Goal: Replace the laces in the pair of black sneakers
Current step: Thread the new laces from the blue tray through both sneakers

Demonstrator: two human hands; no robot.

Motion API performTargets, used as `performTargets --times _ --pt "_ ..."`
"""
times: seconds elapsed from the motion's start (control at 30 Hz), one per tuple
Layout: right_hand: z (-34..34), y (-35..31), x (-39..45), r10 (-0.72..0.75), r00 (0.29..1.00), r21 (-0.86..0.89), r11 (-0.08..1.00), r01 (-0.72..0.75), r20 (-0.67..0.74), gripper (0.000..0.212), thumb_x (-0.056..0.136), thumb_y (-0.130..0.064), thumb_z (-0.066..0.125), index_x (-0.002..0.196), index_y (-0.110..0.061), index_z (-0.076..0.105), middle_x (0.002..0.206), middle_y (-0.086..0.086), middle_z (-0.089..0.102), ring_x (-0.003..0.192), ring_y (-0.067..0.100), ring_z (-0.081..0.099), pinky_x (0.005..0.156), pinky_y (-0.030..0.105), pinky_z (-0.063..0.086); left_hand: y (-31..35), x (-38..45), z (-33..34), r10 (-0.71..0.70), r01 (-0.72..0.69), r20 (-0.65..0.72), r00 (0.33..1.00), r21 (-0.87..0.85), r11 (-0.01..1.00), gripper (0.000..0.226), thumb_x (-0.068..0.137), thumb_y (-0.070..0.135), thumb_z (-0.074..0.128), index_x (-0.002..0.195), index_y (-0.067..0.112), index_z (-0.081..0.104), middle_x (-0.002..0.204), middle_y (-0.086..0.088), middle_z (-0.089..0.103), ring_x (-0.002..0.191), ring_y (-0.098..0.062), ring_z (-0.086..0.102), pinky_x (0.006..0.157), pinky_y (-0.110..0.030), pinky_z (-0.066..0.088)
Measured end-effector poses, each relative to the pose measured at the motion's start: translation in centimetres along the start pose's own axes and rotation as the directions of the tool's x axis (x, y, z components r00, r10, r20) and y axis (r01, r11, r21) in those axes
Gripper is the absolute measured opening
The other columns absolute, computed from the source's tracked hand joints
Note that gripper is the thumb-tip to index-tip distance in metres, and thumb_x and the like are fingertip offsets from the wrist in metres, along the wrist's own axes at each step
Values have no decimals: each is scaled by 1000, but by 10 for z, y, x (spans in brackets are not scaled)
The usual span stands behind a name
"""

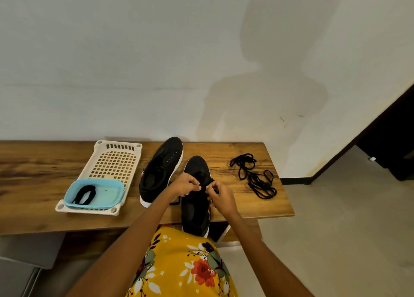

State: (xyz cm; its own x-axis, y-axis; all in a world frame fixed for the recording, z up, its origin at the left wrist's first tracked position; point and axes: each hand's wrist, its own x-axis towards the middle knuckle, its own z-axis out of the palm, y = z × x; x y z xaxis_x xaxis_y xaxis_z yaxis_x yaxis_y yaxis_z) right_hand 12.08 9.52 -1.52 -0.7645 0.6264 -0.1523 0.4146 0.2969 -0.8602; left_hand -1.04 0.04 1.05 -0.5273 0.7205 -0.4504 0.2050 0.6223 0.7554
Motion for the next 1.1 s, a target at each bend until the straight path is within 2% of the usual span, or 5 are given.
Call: performTargets --times 0.27,0.53,0.63,0.77,1.1 --pt "9 -2 1 -32 998 -144 989 24 -56 8 91 -23 55 84 -20 53 78 -3 59 69 13 55 56 25 38 -5 -2 -3 63 -62 23 998 -26 998 14 86 16 67 98 9 66 66 2 57 49 -7 45 44 -14 36" --pt "-18 -20 16 -239 943 -115 969 217 -231 14 96 -19 51 99 -13 64 102 -2 54 89 12 55 74 22 44 -10 3 2 233 -239 54 971 192 952 13 92 13 57 103 6 61 91 1 56 89 -15 56 72 -18 41" --pt "-24 -47 33 -293 950 -150 940 307 106 24 98 -10 47 113 -11 65 106 3 66 93 11 61 80 22 48 -8 2 0 321 -341 116 940 333 879 15 93 10 53 107 4 57 102 -4 52 100 -21 55 82 -25 43" --pt "-28 -54 55 -46 910 -380 899 217 411 23 96 -8 49 106 -5 69 79 3 65 63 5 55 57 12 43 -12 -2 7 441 -414 21 897 385 824 14 93 6 48 106 9 53 103 -1 50 94 -19 54 83 -36 47" --pt "-32 -30 43 159 856 29 980 -199 492 22 96 -15 55 108 -1 66 78 5 62 69 11 59 59 16 52 -31 -3 33 421 -396 -432 798 152 906 14 81 -3 62 85 10 62 88 7 54 82 -7 55 78 -19 45"
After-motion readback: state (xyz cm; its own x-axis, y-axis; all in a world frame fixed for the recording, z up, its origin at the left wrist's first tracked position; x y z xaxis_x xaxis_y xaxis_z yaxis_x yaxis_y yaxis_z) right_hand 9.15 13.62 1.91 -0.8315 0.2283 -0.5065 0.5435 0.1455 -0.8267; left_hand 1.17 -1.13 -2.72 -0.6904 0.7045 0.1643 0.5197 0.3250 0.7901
